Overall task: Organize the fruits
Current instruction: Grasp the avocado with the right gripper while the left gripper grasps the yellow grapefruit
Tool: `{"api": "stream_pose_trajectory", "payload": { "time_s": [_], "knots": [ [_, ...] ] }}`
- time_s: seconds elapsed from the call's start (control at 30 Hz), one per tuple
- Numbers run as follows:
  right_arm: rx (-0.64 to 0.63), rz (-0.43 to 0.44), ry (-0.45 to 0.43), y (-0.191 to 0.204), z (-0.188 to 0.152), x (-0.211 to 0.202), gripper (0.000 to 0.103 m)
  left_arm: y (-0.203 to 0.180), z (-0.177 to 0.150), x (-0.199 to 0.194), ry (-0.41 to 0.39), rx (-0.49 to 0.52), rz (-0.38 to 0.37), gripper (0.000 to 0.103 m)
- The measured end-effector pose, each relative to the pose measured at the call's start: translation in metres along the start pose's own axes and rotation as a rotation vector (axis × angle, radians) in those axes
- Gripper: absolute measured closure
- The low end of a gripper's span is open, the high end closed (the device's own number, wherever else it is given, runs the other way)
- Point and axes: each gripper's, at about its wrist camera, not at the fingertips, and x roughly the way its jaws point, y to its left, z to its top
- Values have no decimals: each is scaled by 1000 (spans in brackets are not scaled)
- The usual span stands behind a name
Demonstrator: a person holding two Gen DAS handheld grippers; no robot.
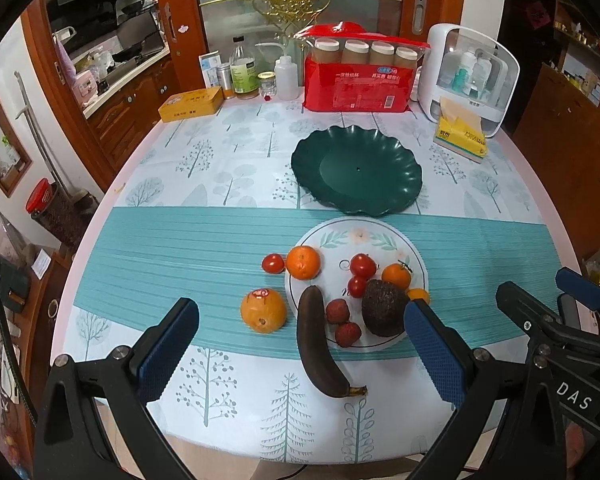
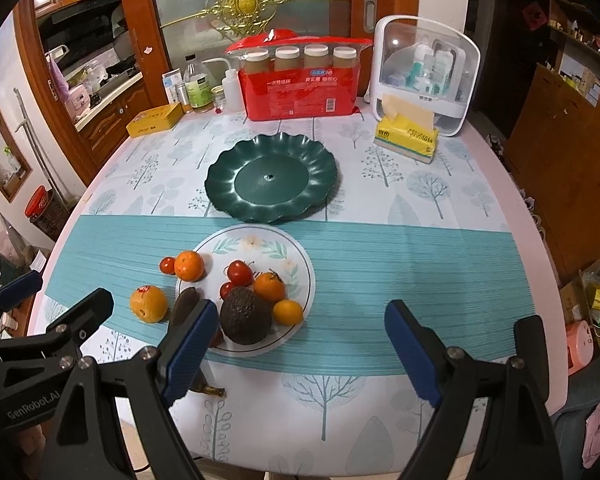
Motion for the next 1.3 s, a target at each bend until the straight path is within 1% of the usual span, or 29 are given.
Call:
{"api": "stream_pose_trajectory", "payload": {
  "time_s": [0.2,0.33,0.67,0.83,0.97,1.03,1.1,1.17,1.3],
  "knots": [
    [-2,20,32,1,-2,9,17,3,-1,9,35,-5,10,1],
    [6,45,81,3,-3,23,17,6,-3,21,75,-6,7,1],
    [16,93,205,12,-8,66,17,29,-2,77,200,-31,-8,1],
    [36,114,248,14,-9,87,17,43,-5,106,222,-29,5,1],
    [61,149,266,13,-11,101,17,54,-9,127,241,-24,3,1],
    [71,170,273,14,-12,108,20,61,-11,139,266,-39,-23,3],
    [81,196,287,15,-12,113,29,66,-13,150,292,-65,-61,6],
    [91,222,303,17,-14,121,34,71,-14,160,314,-94,-91,6],
    [100,254,317,22,-15,132,37,71,-15,171,325,-93,-110,6]
  ]
}}
